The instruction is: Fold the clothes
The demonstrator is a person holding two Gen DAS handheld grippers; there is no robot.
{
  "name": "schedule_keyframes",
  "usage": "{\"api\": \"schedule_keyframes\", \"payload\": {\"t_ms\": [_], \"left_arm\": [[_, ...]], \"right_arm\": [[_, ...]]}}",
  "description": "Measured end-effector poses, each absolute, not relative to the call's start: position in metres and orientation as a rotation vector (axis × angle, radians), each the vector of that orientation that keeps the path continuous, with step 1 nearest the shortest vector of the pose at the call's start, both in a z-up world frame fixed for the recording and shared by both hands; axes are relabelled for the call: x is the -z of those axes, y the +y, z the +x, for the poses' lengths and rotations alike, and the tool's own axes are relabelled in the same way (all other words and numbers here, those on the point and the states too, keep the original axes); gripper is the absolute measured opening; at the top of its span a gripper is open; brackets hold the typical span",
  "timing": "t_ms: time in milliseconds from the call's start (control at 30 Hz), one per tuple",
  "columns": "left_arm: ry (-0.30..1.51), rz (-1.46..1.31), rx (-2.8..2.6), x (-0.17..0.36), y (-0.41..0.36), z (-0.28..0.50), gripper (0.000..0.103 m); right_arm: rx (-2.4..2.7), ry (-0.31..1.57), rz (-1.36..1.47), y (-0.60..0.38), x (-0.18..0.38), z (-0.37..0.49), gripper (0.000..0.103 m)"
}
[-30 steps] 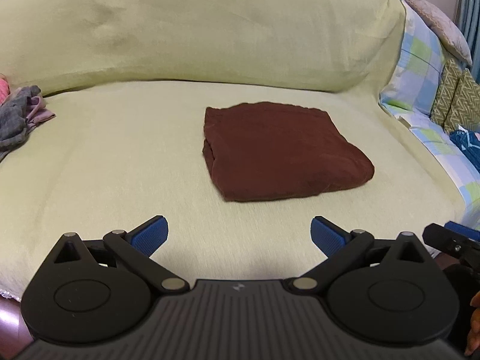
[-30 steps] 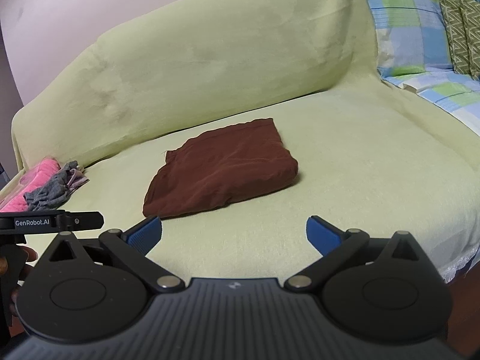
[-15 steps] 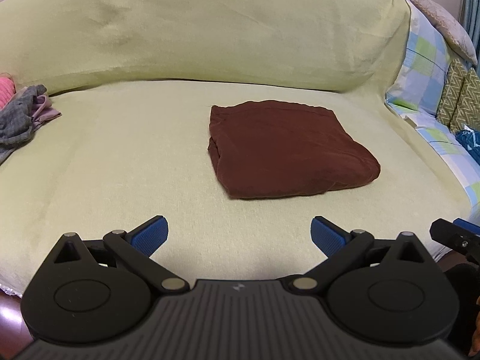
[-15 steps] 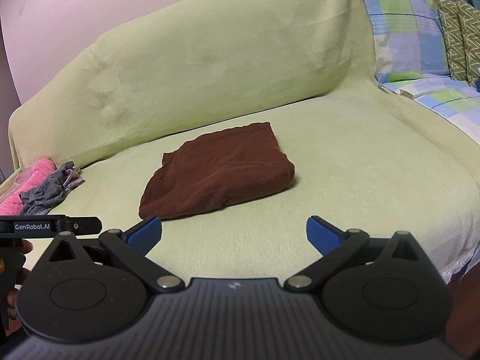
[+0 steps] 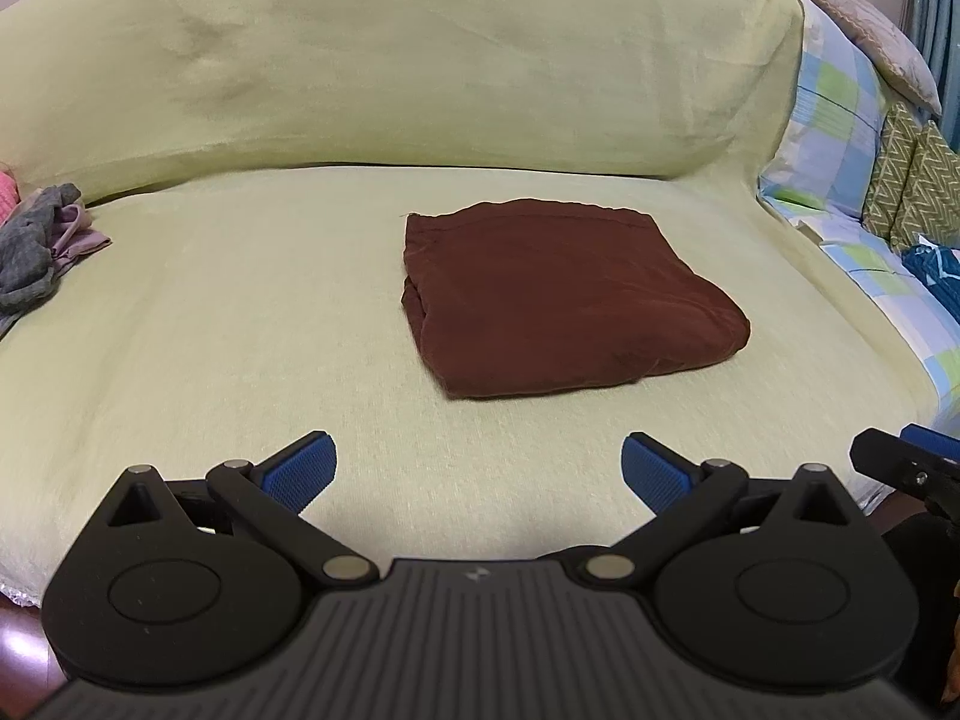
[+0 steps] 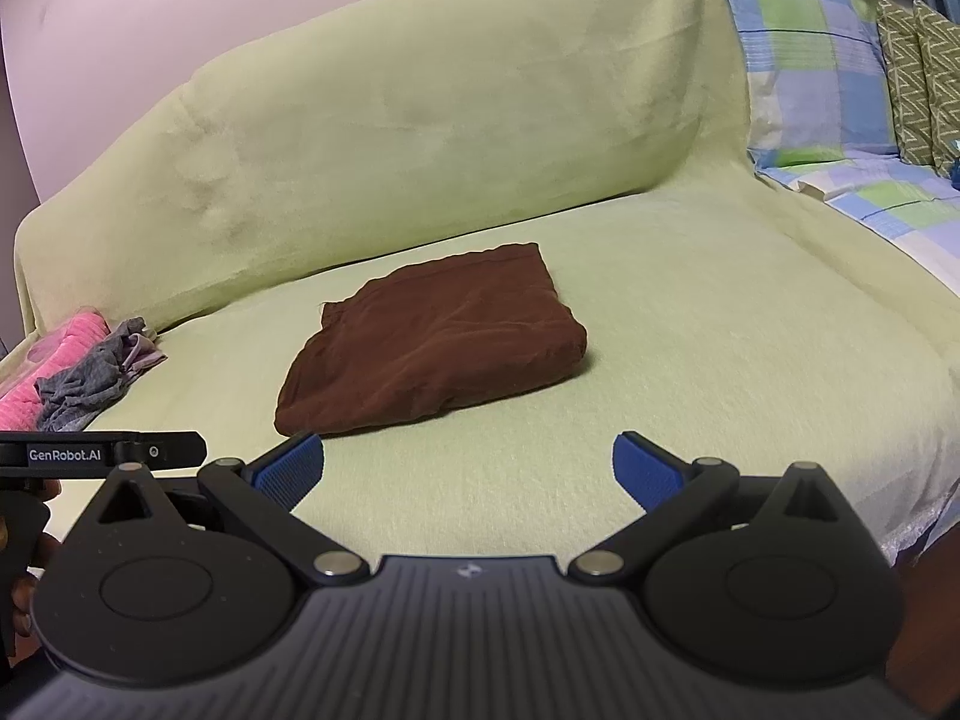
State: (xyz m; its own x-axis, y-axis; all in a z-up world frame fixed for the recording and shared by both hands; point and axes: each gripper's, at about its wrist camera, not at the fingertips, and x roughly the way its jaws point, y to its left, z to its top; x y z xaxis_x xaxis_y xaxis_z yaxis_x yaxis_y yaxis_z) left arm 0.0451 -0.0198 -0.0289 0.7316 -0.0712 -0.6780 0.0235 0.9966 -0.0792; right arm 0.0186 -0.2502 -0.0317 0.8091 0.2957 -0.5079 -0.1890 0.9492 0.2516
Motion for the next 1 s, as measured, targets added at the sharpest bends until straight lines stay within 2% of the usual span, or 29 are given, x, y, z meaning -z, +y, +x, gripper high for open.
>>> {"api": "schedule_keyframes", "payload": {"t_ms": [1000], "left_arm": [[0.732, -0.054, 0.029, 0.0291, -0.0205, 0.0424, 0.102]], "right_arm": [[-0.235, 0.616, 0.18, -0.2498, 0.0354, 0.0241, 0.102]]}}
